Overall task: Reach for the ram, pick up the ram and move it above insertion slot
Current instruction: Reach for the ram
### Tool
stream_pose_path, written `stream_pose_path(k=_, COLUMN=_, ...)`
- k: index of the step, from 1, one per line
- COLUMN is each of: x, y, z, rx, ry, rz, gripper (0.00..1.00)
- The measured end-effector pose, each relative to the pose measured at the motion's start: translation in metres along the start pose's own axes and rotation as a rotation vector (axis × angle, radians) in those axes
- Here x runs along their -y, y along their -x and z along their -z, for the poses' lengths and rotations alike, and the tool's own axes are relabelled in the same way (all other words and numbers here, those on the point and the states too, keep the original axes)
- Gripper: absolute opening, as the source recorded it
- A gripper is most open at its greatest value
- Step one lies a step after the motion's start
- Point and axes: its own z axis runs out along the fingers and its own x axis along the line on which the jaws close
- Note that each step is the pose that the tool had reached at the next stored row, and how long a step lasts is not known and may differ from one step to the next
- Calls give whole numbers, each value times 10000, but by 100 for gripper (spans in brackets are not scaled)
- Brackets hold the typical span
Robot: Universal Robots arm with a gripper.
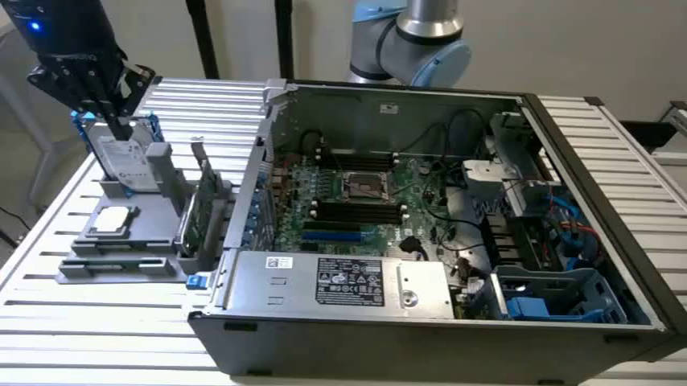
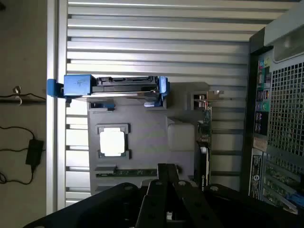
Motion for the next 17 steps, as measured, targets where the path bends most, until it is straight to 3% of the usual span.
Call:
stream_pose_path(k=11, x=2, y=-2, z=0, rx=-2, ry=0, rz=0, gripper=11)
stream_pose_path(k=17, x=206, y=-119, z=-2, rx=6, ry=1, rz=0, gripper=11)
